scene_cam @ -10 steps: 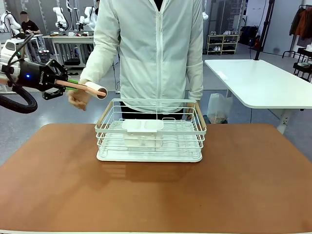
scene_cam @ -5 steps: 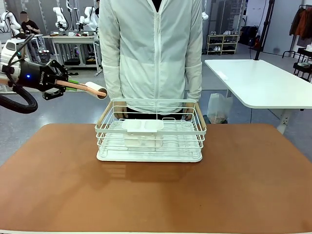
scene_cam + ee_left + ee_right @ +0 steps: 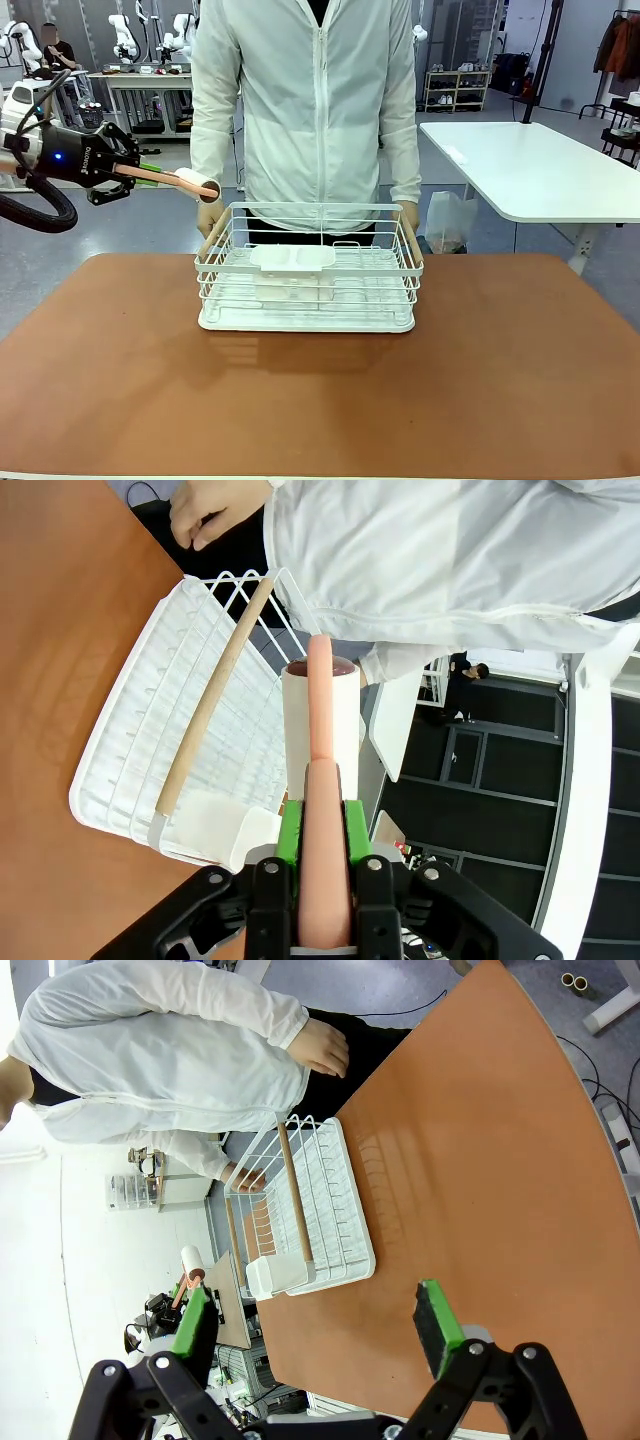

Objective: Clean the table.
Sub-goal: Clean the table with the Lint Roller when the human lifts the Dish drying rack.

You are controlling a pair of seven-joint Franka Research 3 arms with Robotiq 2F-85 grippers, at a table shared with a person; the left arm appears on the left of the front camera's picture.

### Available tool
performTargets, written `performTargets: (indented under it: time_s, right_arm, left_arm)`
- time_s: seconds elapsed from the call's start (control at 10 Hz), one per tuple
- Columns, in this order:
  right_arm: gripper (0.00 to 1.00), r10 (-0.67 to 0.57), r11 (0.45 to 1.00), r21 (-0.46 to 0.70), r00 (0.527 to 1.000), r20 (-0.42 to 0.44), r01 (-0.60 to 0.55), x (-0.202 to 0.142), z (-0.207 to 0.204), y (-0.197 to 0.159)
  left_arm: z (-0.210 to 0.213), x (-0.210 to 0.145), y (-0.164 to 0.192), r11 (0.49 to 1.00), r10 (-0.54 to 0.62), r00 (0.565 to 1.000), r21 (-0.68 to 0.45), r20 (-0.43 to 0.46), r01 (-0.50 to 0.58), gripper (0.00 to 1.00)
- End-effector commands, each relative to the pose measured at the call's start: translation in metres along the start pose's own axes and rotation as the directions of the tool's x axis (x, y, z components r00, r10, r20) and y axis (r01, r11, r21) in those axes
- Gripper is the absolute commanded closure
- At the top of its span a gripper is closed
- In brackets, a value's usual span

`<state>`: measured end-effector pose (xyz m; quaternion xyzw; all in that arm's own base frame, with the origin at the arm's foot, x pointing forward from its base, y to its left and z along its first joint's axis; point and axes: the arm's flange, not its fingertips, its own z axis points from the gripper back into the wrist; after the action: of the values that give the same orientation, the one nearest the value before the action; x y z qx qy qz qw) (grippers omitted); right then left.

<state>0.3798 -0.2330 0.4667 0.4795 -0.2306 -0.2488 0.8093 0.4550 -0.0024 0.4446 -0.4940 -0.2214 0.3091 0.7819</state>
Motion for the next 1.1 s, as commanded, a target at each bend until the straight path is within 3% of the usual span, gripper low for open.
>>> performTargets:
  time_s: [0.0,1.0]
  right_arm:
    - [0.0,0.013,1.0,0.017,1.0,0.003,-0.013,-0.0019,-0.0005,0.0004]
    - [0.0,0.013,1.0,0.017,1.0,0.003,-0.013,-0.0019,-0.0005,0.0004]
  left_arm:
    - [-0.0004,-0.0002,-0.0017,1.0,-0.003,1.0,-0.002,0.002,0.003,0.93]
    - [-0.0004,-0.0002,-0.0017,1.0,-0.003,1.0,-0.002,0.002,0.003,0.93]
